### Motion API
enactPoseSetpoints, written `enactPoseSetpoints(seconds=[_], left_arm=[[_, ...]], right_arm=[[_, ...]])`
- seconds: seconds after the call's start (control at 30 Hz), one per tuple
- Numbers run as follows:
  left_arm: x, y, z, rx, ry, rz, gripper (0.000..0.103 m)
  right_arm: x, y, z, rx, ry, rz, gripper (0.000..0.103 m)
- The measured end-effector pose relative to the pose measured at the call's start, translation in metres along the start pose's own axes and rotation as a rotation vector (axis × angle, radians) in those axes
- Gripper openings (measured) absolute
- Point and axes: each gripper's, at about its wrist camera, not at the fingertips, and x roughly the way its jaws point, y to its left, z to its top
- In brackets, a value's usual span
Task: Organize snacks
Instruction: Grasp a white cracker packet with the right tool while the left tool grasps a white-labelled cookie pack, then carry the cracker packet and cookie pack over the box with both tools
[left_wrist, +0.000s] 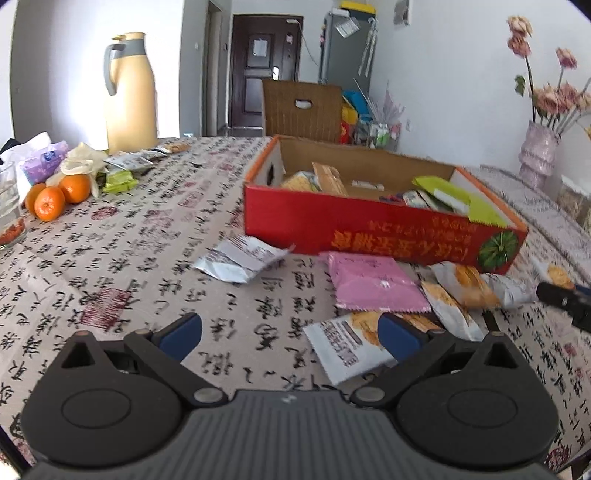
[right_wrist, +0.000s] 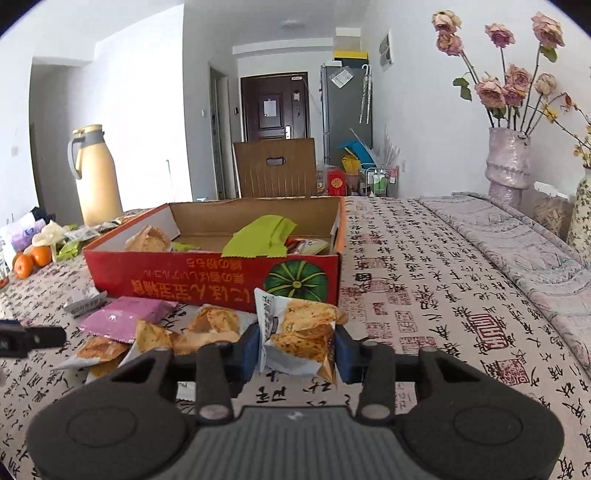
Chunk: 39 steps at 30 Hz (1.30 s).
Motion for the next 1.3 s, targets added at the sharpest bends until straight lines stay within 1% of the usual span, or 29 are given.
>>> enactPoseSetpoints(seconds=[0.13, 0.3, 0.4, 0.6, 0.63, 0.7, 0.73, 0.77, 0.83, 0.9, 0.97, 1.0, 1.03, 1.13, 1.17, 1.3], left_arm=[[0.008, -0.014, -0.001, 0.036, 0.016, -0.013, 0.103], [0.019, -0.028, 0.002, 0.059, 0.045, -0.035, 0.103], [0.027, -0.034, 0.003, 0.058, 0.064, -0.05, 0.103], [0.038, -0.037, 0.004, 0.046, 0.094, -0.057, 0.102], [0.038, -0.036, 0.004, 0.04, 0.098, -0.066, 0.099], [0.039, -0.033, 0.004, 0.025, 0.107, -0.09, 0.088], [0.039, -0.033, 0.004, 0.018, 0.108, -0.101, 0.085], [0.037, -0.032, 0.004, 0.012, 0.107, -0.113, 0.08], [0.034, -0.032, 0.002, 0.009, 0.101, -0.121, 0.074], [0.032, -0.029, 0.001, -0.002, 0.095, -0.134, 0.064], [0.028, -0.027, 0.001, -0.01, 0.086, -0.134, 0.058], [0.027, -0.026, 0.001, -0.013, 0.083, -0.136, 0.051], [0.025, -0.025, 0.001, -0.014, 0.079, -0.136, 0.048], [0.02, -0.025, 0.001, -0.006, 0.067, -0.143, 0.033], [0.018, -0.025, 0.0, -0.002, 0.063, -0.144, 0.025], [0.008, -0.026, -0.001, 0.013, 0.036, -0.14, 0.019]], right_arm=[[0.0, -0.007, -0.002, 0.016, -0.006, 0.002, 0.041], [-0.001, -0.015, -0.006, 0.034, -0.01, 0.008, 0.041], [-0.002, -0.018, -0.007, 0.042, -0.012, 0.017, 0.041], [-0.001, -0.021, -0.011, 0.051, -0.013, 0.047, 0.041], [-0.001, -0.022, -0.011, 0.052, -0.013, 0.05, 0.041], [0.0, -0.022, -0.011, 0.052, -0.011, 0.056, 0.041], [-0.001, -0.021, -0.011, 0.052, -0.01, 0.058, 0.041], [-0.001, -0.021, -0.012, 0.053, -0.01, 0.059, 0.041], [-0.002, -0.02, -0.012, 0.053, -0.011, 0.058, 0.041], [-0.004, -0.02, -0.012, 0.054, -0.012, 0.056, 0.041], [-0.006, -0.019, -0.012, 0.052, -0.014, 0.055, 0.041], [-0.006, -0.019, -0.012, 0.051, -0.015, 0.056, 0.041], [-0.007, -0.018, -0.012, 0.05, -0.016, 0.057, 0.041], [-0.009, -0.016, -0.012, 0.045, -0.019, 0.062, 0.041], [-0.01, -0.015, -0.012, 0.043, -0.021, 0.063, 0.041], [-0.015, -0.013, -0.012, 0.039, -0.027, 0.064, 0.041]])
